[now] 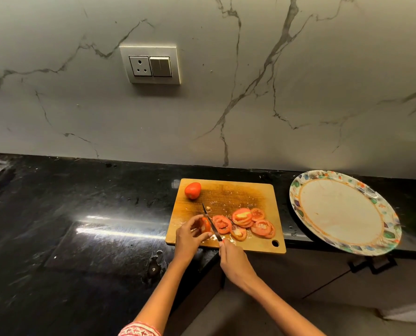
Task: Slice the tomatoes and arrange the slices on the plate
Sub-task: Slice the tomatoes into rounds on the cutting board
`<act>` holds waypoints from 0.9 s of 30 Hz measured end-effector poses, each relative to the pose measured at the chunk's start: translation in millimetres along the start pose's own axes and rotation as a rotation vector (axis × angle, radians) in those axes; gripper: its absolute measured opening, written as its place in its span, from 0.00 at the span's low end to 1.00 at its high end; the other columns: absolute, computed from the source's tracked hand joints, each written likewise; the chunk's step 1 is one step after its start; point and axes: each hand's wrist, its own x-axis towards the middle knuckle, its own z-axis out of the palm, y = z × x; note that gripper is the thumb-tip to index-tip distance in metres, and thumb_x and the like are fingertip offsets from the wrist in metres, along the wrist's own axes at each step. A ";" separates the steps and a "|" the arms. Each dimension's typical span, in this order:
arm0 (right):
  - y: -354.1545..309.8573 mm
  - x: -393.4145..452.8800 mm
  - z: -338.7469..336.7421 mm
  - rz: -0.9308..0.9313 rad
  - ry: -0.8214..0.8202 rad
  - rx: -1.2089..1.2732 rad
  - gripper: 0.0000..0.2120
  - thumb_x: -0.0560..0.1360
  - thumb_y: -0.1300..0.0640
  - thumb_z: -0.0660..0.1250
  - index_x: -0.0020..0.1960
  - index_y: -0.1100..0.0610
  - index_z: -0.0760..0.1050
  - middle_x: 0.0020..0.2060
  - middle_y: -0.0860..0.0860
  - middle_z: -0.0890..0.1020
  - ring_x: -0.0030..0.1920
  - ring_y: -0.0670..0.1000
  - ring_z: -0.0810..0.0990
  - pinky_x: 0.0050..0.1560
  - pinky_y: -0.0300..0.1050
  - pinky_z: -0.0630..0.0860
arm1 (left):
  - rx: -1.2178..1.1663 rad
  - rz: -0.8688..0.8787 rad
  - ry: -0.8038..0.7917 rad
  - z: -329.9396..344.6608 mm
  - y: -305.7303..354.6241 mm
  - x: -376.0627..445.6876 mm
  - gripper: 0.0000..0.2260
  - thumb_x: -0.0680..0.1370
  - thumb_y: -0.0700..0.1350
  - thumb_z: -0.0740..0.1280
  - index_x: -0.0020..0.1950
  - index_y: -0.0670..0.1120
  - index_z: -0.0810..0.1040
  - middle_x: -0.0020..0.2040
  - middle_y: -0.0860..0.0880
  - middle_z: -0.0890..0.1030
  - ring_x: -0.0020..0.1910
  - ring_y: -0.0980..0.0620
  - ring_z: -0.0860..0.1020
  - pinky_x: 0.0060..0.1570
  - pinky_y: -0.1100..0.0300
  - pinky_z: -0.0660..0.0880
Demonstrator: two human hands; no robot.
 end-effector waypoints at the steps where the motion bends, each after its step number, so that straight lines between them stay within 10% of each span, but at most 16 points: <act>1: -0.1 0.3 -0.2 0.007 -0.005 -0.003 0.12 0.82 0.52 0.49 0.44 0.55 0.66 0.38 0.51 0.73 0.38 0.51 0.71 0.39 0.44 0.64 | 0.007 -0.001 -0.003 -0.1 0.6 0.4 0.26 0.64 0.36 0.77 0.61 0.42 0.76 0.52 0.45 0.80 0.53 0.51 0.78 0.53 0.64 0.76; 9: -0.4 4.8 -3.1 0.032 -0.034 0.030 0.14 0.82 0.53 0.49 0.42 0.55 0.66 0.37 0.51 0.73 0.38 0.51 0.71 0.40 0.44 0.63 | 0.052 -0.011 -0.085 -2.9 -4.1 3.8 0.33 0.64 0.30 0.74 0.67 0.36 0.68 0.66 0.41 0.71 0.63 0.53 0.69 0.54 0.77 0.67; 27: -12.0 24.8 -2.3 0.033 -0.052 0.112 0.14 0.83 0.56 0.49 0.41 0.55 0.67 0.36 0.52 0.73 0.40 0.51 0.71 0.41 0.42 0.65 | 0.110 0.057 0.036 2.4 0.1 2.5 0.21 0.65 0.34 0.76 0.56 0.41 0.79 0.50 0.46 0.81 0.48 0.52 0.80 0.45 0.75 0.74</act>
